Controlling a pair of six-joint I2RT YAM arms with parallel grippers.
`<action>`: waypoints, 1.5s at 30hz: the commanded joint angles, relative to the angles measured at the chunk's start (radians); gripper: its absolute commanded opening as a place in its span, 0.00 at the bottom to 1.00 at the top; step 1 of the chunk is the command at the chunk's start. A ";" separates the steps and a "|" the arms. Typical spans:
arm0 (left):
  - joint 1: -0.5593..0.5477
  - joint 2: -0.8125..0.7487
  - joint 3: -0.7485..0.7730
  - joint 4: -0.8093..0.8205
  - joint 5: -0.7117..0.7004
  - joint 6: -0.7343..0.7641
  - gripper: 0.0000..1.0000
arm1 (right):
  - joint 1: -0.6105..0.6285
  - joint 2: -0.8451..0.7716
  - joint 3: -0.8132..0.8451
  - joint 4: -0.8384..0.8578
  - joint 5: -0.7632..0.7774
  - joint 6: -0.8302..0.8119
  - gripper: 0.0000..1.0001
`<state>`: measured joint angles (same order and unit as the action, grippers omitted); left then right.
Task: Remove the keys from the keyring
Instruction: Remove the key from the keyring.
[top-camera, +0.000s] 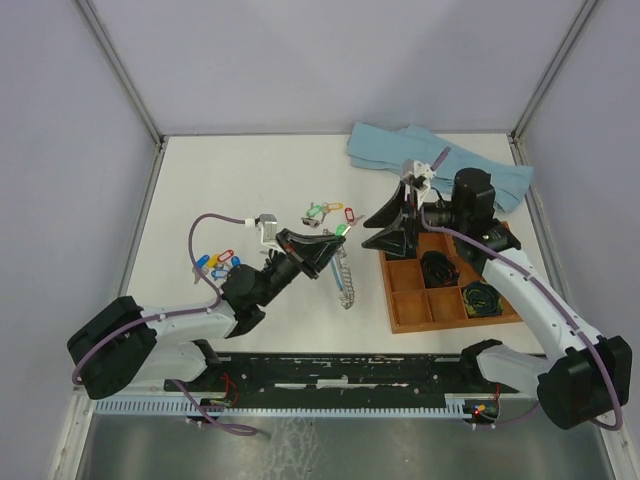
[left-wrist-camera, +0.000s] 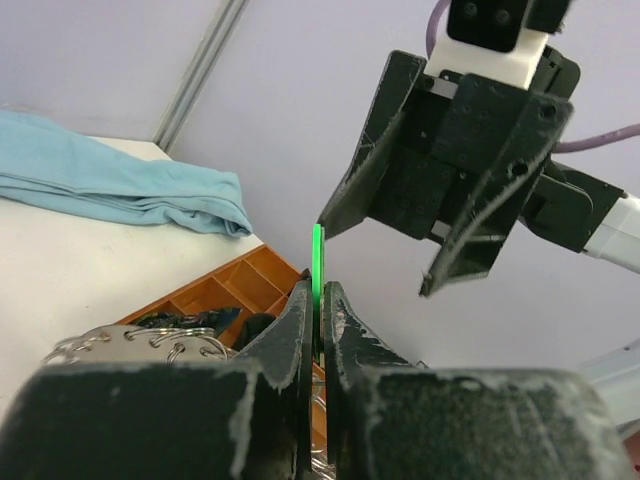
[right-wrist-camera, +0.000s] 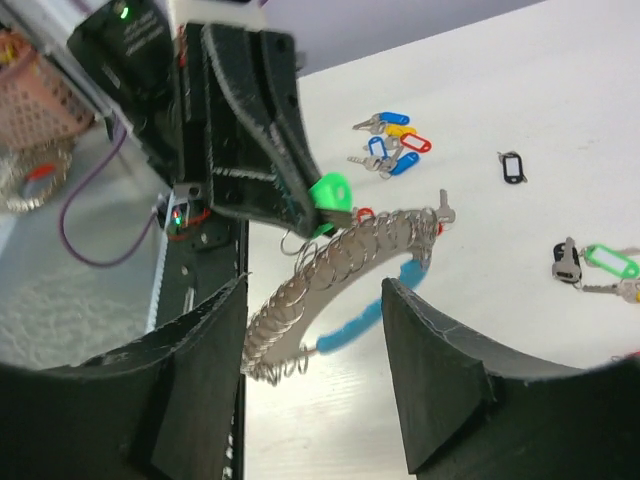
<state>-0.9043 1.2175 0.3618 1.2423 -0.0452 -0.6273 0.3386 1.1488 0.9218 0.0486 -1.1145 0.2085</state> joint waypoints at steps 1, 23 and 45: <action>0.006 -0.038 0.036 0.060 0.053 0.018 0.03 | 0.016 -0.035 0.017 -0.200 -0.146 -0.419 0.65; 0.002 0.037 0.095 0.135 0.106 -0.045 0.03 | 0.124 -0.020 -0.005 -0.159 -0.044 -0.372 0.51; -0.018 0.040 0.107 0.110 0.045 -0.045 0.03 | 0.163 0.000 -0.051 0.026 0.084 -0.163 0.35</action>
<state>-0.9134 1.2530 0.4156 1.2881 0.0265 -0.6483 0.4950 1.1496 0.8669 0.0120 -1.0637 0.0040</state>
